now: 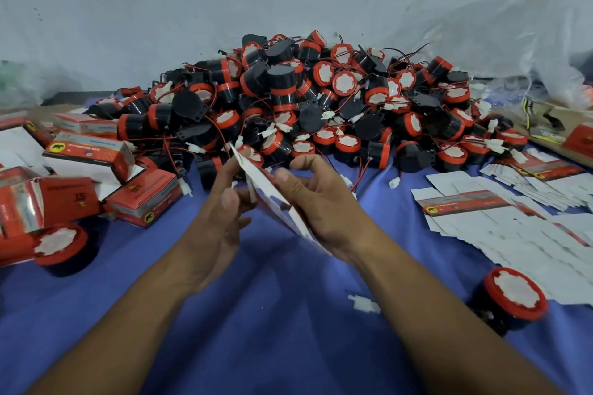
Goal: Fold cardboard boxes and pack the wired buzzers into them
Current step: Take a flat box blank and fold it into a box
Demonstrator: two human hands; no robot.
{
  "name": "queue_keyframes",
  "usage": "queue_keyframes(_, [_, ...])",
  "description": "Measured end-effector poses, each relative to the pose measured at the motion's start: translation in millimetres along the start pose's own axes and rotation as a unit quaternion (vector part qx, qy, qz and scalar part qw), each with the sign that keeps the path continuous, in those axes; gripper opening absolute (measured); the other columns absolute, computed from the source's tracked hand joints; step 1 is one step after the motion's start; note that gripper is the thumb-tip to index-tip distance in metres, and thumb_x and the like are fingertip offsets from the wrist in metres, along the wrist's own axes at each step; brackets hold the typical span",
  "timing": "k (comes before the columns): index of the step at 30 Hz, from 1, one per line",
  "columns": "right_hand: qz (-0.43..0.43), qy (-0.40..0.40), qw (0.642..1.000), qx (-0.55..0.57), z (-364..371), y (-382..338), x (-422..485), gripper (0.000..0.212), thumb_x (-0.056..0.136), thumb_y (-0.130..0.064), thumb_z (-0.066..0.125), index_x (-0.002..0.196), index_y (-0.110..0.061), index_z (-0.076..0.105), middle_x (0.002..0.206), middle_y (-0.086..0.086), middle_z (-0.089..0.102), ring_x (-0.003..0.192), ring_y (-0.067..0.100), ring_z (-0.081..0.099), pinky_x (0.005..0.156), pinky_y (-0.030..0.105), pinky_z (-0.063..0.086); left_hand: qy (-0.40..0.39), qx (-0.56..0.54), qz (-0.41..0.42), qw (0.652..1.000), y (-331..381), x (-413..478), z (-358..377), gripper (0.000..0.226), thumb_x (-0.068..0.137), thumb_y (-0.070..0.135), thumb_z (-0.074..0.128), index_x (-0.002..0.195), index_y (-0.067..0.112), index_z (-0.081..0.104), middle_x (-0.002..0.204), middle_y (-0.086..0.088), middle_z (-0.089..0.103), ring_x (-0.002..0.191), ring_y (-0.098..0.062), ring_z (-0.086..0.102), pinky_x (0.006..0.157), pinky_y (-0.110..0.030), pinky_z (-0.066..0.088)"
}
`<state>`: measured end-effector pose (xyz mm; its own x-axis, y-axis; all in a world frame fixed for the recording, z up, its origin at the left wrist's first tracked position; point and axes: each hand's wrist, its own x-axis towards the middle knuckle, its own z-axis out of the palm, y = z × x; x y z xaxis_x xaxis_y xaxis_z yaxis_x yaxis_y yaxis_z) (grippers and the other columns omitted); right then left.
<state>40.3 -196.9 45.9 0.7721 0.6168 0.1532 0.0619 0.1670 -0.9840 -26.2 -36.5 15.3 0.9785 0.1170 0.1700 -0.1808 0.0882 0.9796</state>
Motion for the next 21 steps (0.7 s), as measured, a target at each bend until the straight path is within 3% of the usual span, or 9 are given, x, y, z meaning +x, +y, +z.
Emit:
queue_keyframes(3, [-0.048, 0.062, 0.996, -0.045, -1, -3, 1, 0.027, 0.100, -0.027, 0.057, 0.111, -0.008, 0.042, 0.067, -0.002, 0.062, 0.058, 0.006, 0.054, 0.060, 0.020, 0.047, 0.015, -0.013, -0.021, 1.000, 0, -2, 4, 0.122, 0.037, 0.089, 0.073, 0.135, 0.023, 0.046, 0.089, 0.008, 0.066, 0.093, -0.011, 0.063, 0.102, -0.051, 0.034])
queue_keyframes(5, [-0.075, 0.085, 0.990, -0.084, 2, -3, 1, 0.030, 0.100, -0.034, 0.056, 0.107, -0.008, 0.042, 0.070, 0.017, 0.051, 0.065, 0.015, 0.049, 0.063, 0.034, 0.045, 0.014, -0.042, -0.028, 0.999, 3, -6, 6, 0.125, 0.034, 0.082, 0.081, 0.128, 0.008, 0.048, 0.103, -0.012, 0.062, 0.102, -0.026, 0.060, 0.104, -0.049, 0.039])
queue_keyframes(7, [-0.094, 0.072, 0.988, -0.099, 7, -2, -1, 0.041, 0.097, -0.048, 0.056, 0.101, -0.010, 0.042, 0.073, 0.021, 0.039, 0.068, 0.020, 0.039, 0.065, 0.044, 0.039, 0.007, -0.069, -0.031, 0.997, 9, -9, 5, 0.123, 0.038, 0.067, 0.090, 0.129, -0.004, 0.047, 0.113, -0.025, 0.058, 0.107, -0.037, 0.056, 0.096, -0.045, 0.046])
queue_keyframes(9, [-0.094, 0.048, 0.991, -0.083, 7, -3, -1, 0.049, 0.088, -0.063, 0.056, 0.096, -0.017, 0.043, 0.075, 0.007, 0.037, 0.069, 0.015, 0.036, 0.065, 0.034, 0.039, 0.018, -0.071, -0.030, 0.997, 12, -7, 3, 0.097, 0.044, 0.045, 0.093, 0.121, 0.000, 0.055, 0.111, -0.025, 0.060, 0.104, -0.038, 0.057, 0.090, -0.046, 0.046])
queue_keyframes(12, [-0.060, -0.041, 0.997, -0.032, -2, -3, -1, 0.067, 0.069, -0.078, 0.067, 0.097, -0.021, 0.046, 0.066, -0.019, 0.043, 0.059, 0.002, 0.037, 0.059, 0.014, 0.035, 0.058, -0.075, -0.024, 0.995, 9, -2, 2, 0.056, 0.062, 0.023, 0.075, 0.113, 0.002, 0.062, 0.106, -0.020, 0.068, 0.100, -0.038, 0.061, 0.088, -0.051, 0.046])
queue_keyframes(13, [-0.033, -0.085, 0.996, -0.006, -6, -3, -1, 0.071, 0.064, -0.074, 0.075, 0.101, -0.021, 0.047, 0.068, -0.020, 0.045, 0.059, 0.001, 0.038, 0.058, 0.015, 0.035, 0.071, -0.077, -0.026, 0.994, 6, -1, 1, 0.045, 0.067, 0.020, 0.068, 0.108, 0.004, 0.064, 0.099, -0.013, 0.071, 0.092, -0.032, 0.063, 0.081, -0.047, 0.046])
queue_keyframes(15, [0.001, -0.137, 0.990, 0.027, -12, 0, -2, 0.055, 0.066, -0.040, 0.088, 0.101, -0.022, 0.050, 0.075, -0.013, 0.049, 0.060, 0.003, 0.043, 0.055, 0.016, 0.038, 0.095, -0.078, -0.036, 0.992, 3, 0, 1, 0.035, 0.070, 0.019, 0.057, 0.102, 0.010, 0.068, 0.094, -0.006, 0.073, 0.085, -0.024, 0.066, 0.079, -0.043, 0.045])
queue_keyframes(17, [0.011, -0.109, 0.993, 0.036, -12, -1, -2, 0.038, 0.074, -0.010, 0.080, 0.097, -0.021, 0.052, 0.081, -0.003, 0.054, 0.062, 0.006, 0.050, 0.054, 0.018, 0.047, 0.114, -0.060, -0.022, 0.991, -2, 2, -2, 0.035, 0.069, 0.015, 0.052, 0.096, 0.016, 0.075, 0.098, -0.005, 0.075, 0.097, -0.025, 0.067, 0.091, -0.039, 0.049])
queue_keyframes(21, [0.019, -0.042, 0.987, 0.151, -12, -1, 2, 0.028, 0.087, 0.007, 0.065, 0.100, -0.015, 0.054, 0.078, -0.002, 0.069, 0.060, 0.012, 0.065, 0.057, 0.023, 0.054, 0.074, -0.065, 0.018, 0.995, -7, 0, -6, 0.053, 0.066, 0.007, 0.060, 0.118, 0.009, 0.063, 0.101, 0.001, 0.076, 0.099, -0.016, 0.070, 0.079, -0.022, 0.055])
